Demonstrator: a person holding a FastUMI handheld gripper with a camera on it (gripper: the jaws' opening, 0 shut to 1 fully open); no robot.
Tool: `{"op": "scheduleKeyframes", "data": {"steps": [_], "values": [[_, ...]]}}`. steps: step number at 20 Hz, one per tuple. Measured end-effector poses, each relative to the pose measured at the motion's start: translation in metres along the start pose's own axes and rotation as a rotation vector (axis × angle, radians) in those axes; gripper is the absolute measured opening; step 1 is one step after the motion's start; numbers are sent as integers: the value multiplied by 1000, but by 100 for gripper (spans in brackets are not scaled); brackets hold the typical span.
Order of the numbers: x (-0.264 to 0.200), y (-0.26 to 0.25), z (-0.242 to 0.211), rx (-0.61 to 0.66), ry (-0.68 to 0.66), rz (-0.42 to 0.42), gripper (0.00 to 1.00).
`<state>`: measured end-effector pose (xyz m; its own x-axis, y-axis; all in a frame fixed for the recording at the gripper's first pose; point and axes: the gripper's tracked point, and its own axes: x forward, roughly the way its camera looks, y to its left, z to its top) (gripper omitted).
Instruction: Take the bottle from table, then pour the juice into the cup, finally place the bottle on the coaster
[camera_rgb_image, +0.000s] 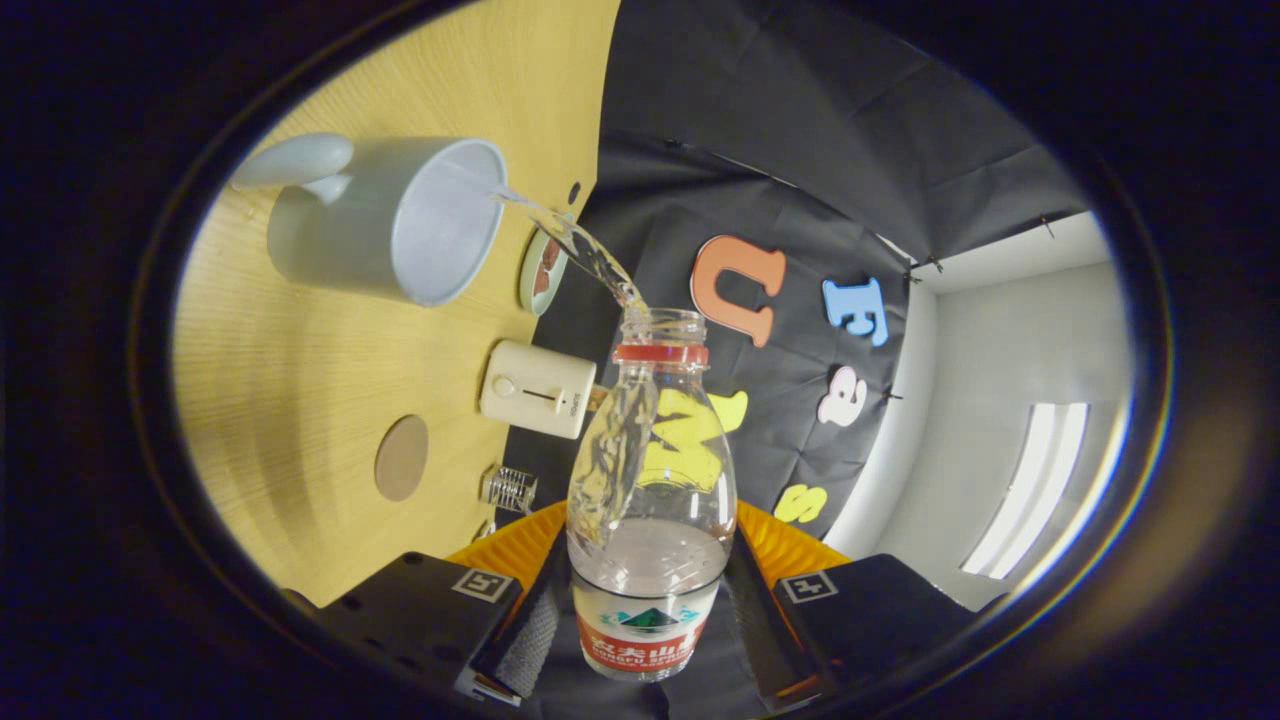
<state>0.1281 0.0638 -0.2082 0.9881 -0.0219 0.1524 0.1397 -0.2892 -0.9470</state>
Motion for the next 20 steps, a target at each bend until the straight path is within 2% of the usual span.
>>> {"op": "scheduleKeyframes", "data": {"steps": [20], "values": [[4,-1,-5,-30,2,-32,82]]}}
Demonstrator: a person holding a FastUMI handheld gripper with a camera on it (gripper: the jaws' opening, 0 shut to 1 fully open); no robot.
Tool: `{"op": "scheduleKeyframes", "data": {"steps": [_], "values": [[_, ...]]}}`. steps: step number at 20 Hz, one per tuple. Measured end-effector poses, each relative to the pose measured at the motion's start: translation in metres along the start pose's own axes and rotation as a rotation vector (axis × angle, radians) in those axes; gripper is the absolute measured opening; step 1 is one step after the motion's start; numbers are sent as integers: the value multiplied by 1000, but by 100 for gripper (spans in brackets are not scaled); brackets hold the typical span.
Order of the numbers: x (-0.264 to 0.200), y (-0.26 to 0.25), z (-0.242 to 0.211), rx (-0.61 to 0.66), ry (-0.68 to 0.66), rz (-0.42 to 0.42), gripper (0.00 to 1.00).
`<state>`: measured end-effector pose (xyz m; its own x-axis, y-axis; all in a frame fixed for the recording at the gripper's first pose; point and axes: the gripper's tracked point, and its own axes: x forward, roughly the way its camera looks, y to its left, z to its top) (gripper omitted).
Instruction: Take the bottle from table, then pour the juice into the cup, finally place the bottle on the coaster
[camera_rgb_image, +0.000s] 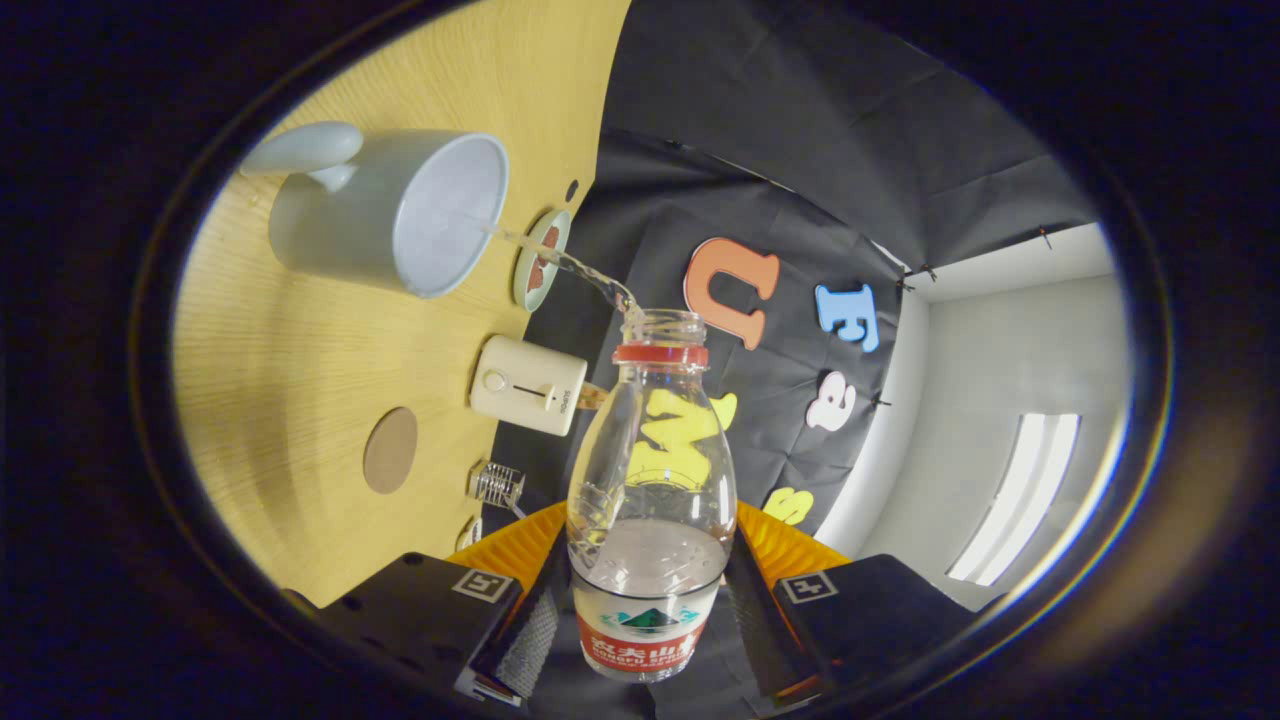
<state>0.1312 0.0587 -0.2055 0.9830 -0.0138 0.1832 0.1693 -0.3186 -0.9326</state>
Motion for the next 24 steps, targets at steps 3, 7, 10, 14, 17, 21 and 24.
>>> {"op": "scheduleKeyframes", "data": {"steps": [3,7,10,14,17,21,24], "values": [[2,2,0,-11,2,-1,82],[2,3,-1,-40,4,-1,82],[3,-3,-2,-79,10,-9,82],[0,-18,2,-96,-6,-37,82],[2,-18,7,-109,-15,-48,82],[7,-14,1,-129,11,-26,82],[8,-16,-3,-171,32,-20,82]]}}
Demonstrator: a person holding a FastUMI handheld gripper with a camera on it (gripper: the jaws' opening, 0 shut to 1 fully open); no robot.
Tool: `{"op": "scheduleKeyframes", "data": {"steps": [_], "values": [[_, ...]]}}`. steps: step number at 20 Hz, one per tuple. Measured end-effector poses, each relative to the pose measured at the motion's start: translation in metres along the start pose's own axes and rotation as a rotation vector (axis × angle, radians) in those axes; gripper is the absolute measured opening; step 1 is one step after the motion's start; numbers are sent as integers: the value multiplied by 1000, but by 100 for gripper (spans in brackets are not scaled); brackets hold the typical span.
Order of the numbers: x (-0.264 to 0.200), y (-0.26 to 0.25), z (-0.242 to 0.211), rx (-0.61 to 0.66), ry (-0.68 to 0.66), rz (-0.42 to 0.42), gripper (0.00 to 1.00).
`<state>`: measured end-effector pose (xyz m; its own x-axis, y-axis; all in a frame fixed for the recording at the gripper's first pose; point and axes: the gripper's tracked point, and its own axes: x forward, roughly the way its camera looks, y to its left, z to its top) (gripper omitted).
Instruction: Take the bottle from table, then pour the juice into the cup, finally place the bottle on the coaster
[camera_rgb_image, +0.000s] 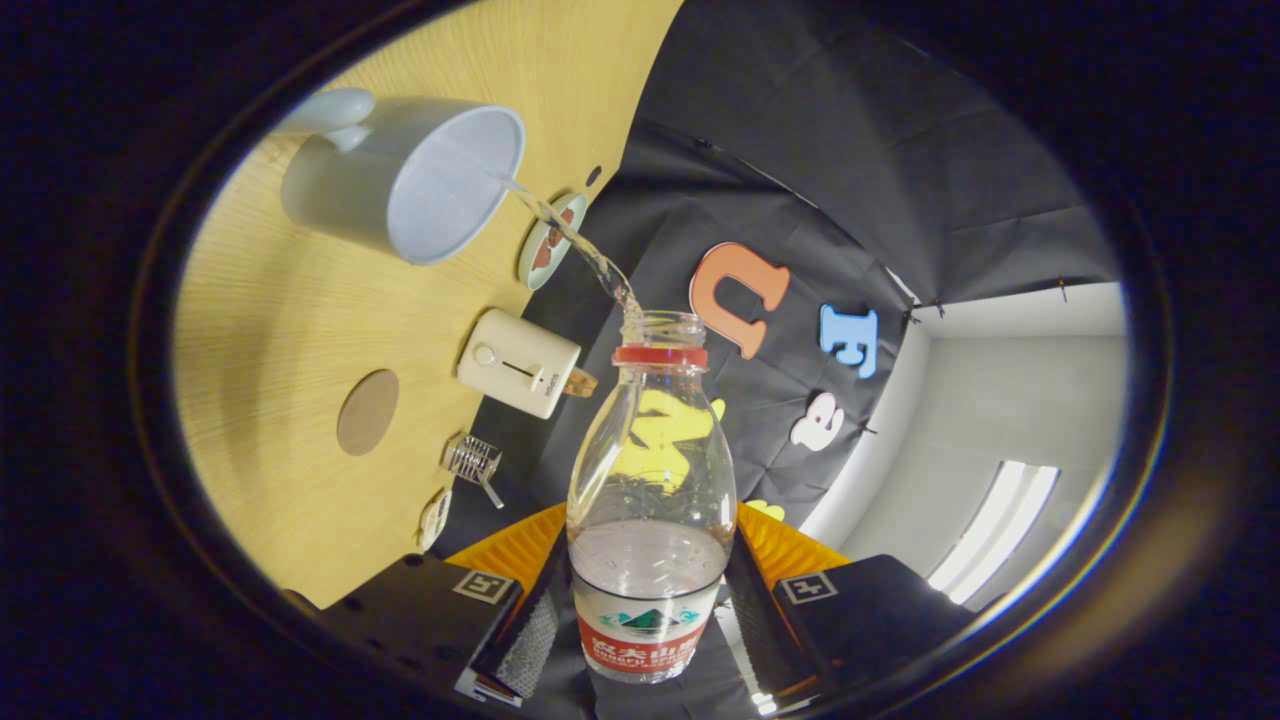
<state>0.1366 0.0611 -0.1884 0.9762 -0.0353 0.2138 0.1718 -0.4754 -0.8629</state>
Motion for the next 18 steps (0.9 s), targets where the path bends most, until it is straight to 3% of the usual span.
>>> {"op": "scheduleKeyframes", "data": {"steps": [7,11,16,18], "values": [[4,-6,8,-13,-5,33,82],[8,7,1,-22,38,94,82],[3,-13,23,-78,-32,15,82],[3,-10,21,-94,-25,21,82]]}}
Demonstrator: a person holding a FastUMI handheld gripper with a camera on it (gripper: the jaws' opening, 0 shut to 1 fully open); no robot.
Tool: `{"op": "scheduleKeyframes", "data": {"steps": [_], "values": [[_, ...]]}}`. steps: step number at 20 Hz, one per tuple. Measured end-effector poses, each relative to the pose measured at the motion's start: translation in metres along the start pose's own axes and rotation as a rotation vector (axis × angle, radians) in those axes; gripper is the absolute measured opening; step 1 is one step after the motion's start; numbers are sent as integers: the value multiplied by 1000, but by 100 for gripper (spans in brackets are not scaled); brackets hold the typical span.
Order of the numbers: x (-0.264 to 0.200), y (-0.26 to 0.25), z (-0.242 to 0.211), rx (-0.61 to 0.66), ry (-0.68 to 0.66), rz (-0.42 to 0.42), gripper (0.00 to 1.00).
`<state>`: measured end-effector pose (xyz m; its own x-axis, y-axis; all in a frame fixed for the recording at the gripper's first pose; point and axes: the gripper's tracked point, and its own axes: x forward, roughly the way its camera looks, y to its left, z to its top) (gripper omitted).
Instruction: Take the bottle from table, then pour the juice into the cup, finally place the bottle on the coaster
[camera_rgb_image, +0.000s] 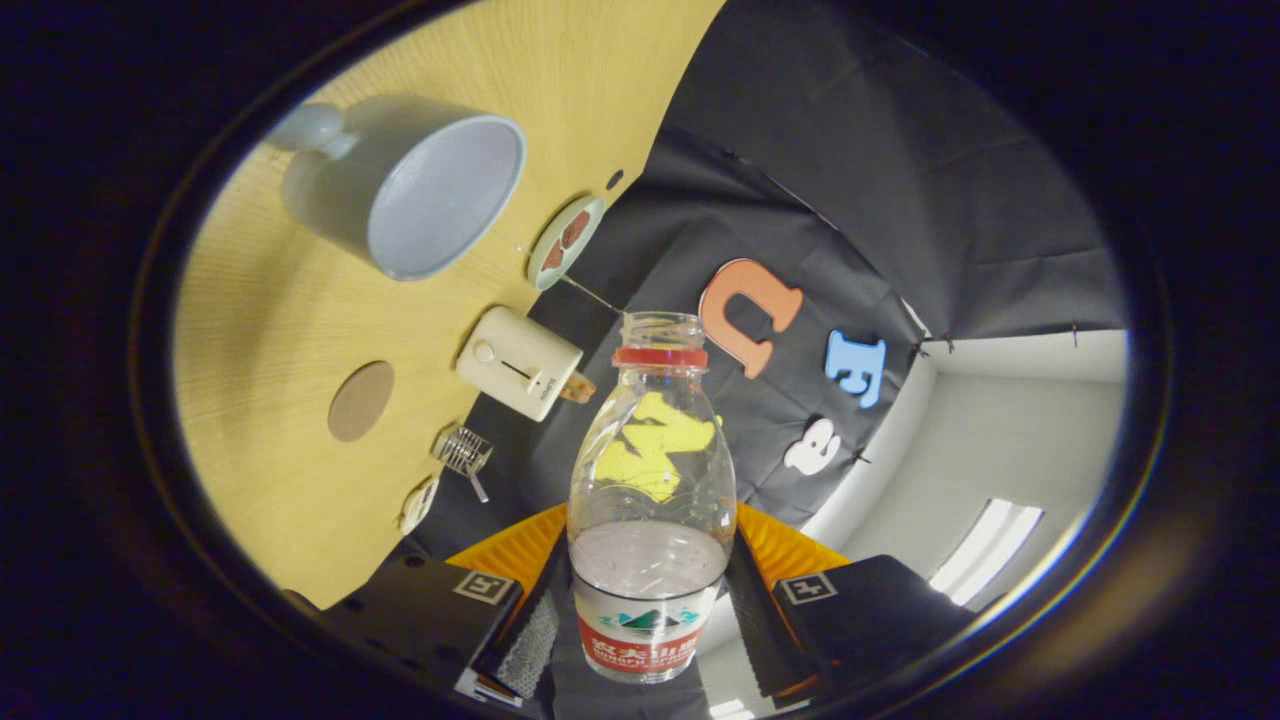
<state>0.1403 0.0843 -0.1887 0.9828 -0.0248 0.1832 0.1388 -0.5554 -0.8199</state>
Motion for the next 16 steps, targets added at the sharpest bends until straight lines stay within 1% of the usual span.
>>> {"op": "scheduleKeyframes", "data": {"steps": [5,7,10,12,16], "values": [[-3,3,0,-35,4,12,82],[-5,1,2,-77,1,3,82],[-13,-13,22,-174,-58,-51,82],[-11,-19,29,-203,-80,-82,81],[-5,-9,19,-185,-50,-41,80]]}}
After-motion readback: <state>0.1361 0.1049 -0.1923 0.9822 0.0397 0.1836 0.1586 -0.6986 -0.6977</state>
